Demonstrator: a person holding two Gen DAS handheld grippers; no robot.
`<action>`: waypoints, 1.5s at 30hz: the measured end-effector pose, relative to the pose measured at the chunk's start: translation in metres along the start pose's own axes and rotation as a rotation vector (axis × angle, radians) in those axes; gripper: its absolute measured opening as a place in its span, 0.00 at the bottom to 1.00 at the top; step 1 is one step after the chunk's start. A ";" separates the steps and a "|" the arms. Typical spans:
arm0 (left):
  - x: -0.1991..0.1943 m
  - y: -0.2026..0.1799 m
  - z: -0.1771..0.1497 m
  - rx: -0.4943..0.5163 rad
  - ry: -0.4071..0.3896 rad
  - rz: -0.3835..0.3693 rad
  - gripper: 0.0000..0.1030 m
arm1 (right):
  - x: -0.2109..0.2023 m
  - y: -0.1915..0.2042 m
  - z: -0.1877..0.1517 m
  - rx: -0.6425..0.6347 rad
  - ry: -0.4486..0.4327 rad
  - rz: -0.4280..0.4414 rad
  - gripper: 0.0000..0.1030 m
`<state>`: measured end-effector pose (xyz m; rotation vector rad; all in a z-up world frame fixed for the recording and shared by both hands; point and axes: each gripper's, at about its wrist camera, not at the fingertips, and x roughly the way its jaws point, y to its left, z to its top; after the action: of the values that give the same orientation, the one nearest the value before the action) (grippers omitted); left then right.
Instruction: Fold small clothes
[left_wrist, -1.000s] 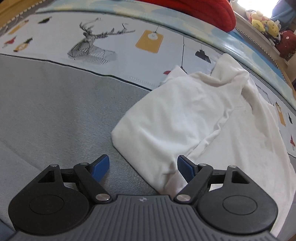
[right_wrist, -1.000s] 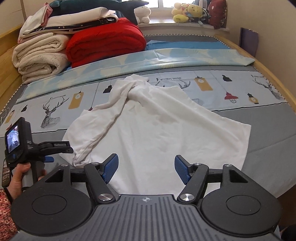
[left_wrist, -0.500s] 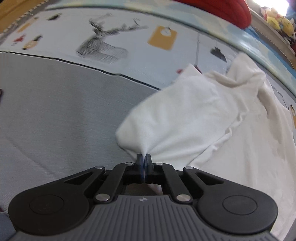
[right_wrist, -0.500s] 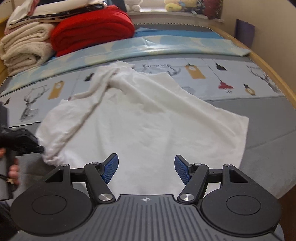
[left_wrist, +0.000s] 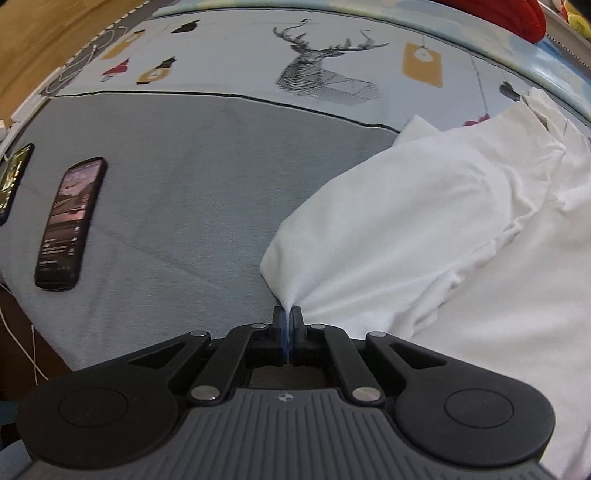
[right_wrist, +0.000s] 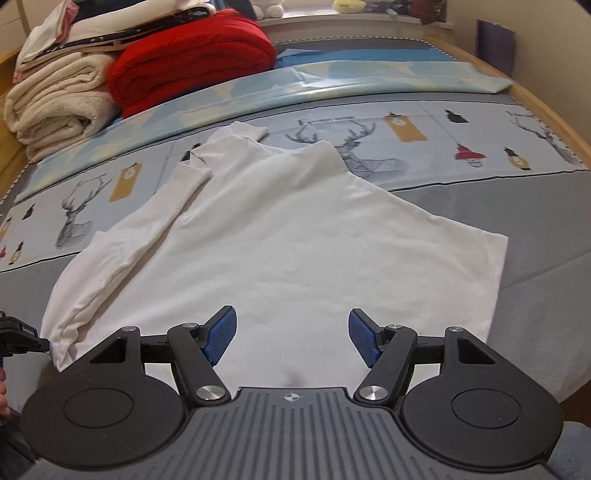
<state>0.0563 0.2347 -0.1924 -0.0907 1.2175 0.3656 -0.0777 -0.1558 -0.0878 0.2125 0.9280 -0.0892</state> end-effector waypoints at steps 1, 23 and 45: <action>0.002 0.005 0.000 -0.005 0.004 0.005 0.02 | 0.001 0.002 0.000 -0.008 0.000 0.010 0.67; -0.027 -0.017 -0.001 0.090 -0.146 -0.188 0.55 | 0.116 0.072 0.094 -0.010 0.078 0.324 0.75; -0.031 -0.031 -0.034 0.313 -0.106 -0.270 0.04 | 0.201 0.142 0.150 -0.060 0.003 0.256 0.04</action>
<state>0.0261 0.1899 -0.1795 0.0343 1.1274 -0.0564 0.1837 -0.0477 -0.1415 0.2736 0.8978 0.1750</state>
